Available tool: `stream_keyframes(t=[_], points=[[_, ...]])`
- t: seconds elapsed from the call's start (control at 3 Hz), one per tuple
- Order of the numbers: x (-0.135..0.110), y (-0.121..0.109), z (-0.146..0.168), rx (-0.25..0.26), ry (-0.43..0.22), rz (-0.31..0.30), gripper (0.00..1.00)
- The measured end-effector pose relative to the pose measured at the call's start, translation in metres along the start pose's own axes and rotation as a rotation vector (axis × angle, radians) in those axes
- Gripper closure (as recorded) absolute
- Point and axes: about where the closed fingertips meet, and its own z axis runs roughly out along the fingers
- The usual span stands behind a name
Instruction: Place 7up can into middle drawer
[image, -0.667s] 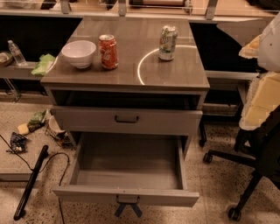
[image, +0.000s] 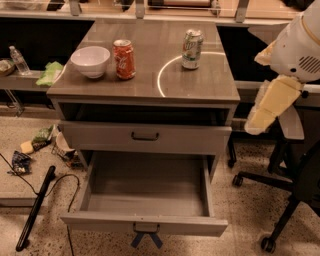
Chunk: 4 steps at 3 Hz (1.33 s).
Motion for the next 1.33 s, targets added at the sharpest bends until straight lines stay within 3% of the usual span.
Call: stream_keyframes(t=[0.33,0.67,1.0,1.33], points=[[-0.038,-0.054,0.041,-0.020,-0.229,0.132,0.00],[-0.064,-0.143,0.083,0.018,-0.494,0.340,0.00],[-0.057,-0.180,0.100,0.108,-0.509,0.430,0.00],[-0.059,-0.185,0.099,0.125,-0.520,0.435,0.00]])
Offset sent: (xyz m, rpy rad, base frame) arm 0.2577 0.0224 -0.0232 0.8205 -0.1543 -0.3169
